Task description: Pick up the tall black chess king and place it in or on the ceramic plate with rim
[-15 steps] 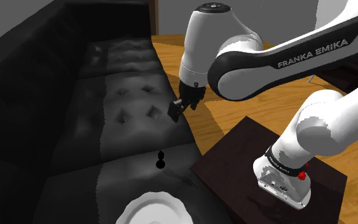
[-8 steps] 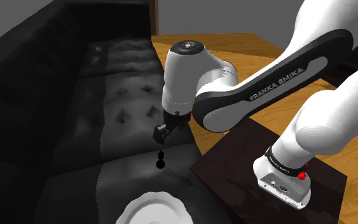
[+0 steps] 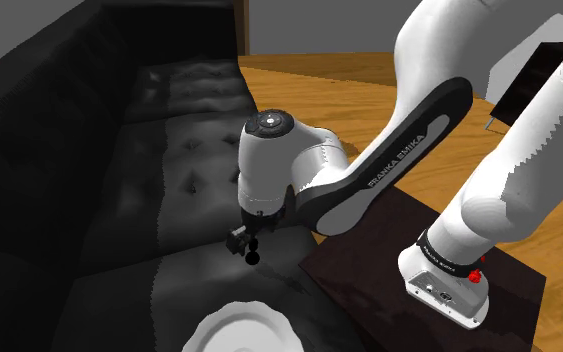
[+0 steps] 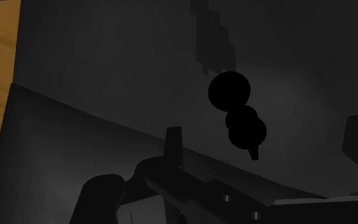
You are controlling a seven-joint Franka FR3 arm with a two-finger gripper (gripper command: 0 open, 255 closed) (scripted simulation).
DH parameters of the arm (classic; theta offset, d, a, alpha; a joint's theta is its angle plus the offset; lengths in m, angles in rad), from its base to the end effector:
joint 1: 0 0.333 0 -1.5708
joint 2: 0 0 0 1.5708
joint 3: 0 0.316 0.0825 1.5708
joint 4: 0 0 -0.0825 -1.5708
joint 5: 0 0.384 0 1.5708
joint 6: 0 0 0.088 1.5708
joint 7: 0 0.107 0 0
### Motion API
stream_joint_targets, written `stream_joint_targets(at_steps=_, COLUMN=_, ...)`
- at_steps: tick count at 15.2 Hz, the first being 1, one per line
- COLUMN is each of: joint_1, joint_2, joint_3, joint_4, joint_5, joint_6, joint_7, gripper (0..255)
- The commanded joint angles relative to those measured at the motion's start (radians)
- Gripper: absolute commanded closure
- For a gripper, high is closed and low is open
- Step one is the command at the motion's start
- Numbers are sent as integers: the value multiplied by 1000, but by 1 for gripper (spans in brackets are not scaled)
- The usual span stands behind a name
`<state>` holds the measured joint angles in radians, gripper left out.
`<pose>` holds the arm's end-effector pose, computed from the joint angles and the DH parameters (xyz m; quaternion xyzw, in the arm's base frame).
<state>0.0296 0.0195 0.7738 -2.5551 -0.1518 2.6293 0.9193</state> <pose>0.3150 0.3330 0.2682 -0.9990 -0.0068 -0.0444 0.0020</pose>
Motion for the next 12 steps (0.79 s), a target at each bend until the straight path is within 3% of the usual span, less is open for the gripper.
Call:
stream_joint_targets(at_steps=1, joint_1=-2, joint_2=45, joint_3=-9, joint_4=4, joint_5=-72, joint_6=25, joint_7=51, gripper=0)
stream_joint_targets(at_steps=4, joint_1=10, joint_2=96, joint_3=-35, joint_4=9, joint_5=-158, joint_6=52, joint_7=113, gripper=0)
stream_joint_targets(at_steps=12, joint_1=11, joint_2=96, joint_3=-36, joint_4=9, joint_5=-158, joint_6=52, joint_7=112, gripper=0)
